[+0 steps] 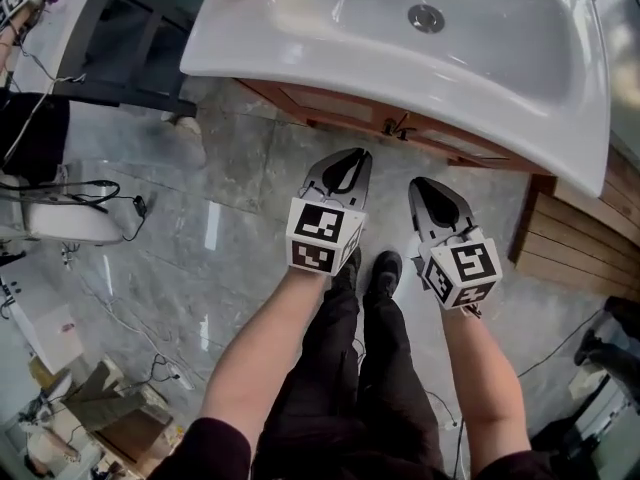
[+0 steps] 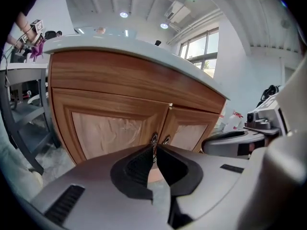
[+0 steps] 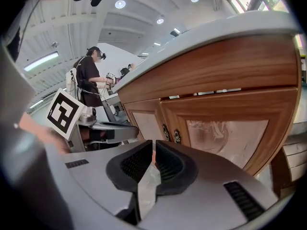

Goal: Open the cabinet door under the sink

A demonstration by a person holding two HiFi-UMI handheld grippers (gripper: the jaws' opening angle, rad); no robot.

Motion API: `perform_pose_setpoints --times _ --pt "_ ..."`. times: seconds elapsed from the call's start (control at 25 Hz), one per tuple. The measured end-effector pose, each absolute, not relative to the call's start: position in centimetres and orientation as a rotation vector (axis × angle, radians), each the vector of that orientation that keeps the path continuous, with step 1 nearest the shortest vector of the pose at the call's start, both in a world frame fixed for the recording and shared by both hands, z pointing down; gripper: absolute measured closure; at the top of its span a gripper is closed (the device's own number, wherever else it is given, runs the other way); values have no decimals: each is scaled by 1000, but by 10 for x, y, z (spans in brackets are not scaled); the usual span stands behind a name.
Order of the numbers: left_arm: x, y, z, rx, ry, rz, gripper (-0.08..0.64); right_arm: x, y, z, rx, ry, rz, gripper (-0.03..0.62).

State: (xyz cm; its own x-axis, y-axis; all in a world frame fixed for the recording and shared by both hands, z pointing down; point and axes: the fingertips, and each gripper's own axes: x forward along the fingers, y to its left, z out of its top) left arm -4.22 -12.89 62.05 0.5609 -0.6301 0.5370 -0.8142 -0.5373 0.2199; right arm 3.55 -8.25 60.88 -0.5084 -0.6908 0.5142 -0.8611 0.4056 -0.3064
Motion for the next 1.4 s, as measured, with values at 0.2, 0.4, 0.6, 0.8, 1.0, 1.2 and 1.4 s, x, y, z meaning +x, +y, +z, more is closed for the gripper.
perform_pose_setpoints --times 0.2,0.4,0.6,0.8,1.0,1.2,1.4 --pt "-29 -135 646 2376 -1099 543 465 38 -93 628 1401 -2333 741 538" --pt "-11 -156 681 2413 -1041 604 393 52 -91 660 1472 -2264 743 538" --pt "2 -169 704 2450 -983 643 382 68 -77 683 1508 -2211 765 538" --pt "8 -175 710 2467 -967 674 417 77 -76 688 1516 -2187 758 538" --pt "11 -175 711 2457 -974 694 438 85 -83 681 1551 -2183 767 538" --pt "14 -177 712 2444 -998 714 446 89 -84 685 1554 -2175 786 538" --pt "16 -178 714 2411 -1016 727 448 89 -79 694 1558 -2163 825 538"
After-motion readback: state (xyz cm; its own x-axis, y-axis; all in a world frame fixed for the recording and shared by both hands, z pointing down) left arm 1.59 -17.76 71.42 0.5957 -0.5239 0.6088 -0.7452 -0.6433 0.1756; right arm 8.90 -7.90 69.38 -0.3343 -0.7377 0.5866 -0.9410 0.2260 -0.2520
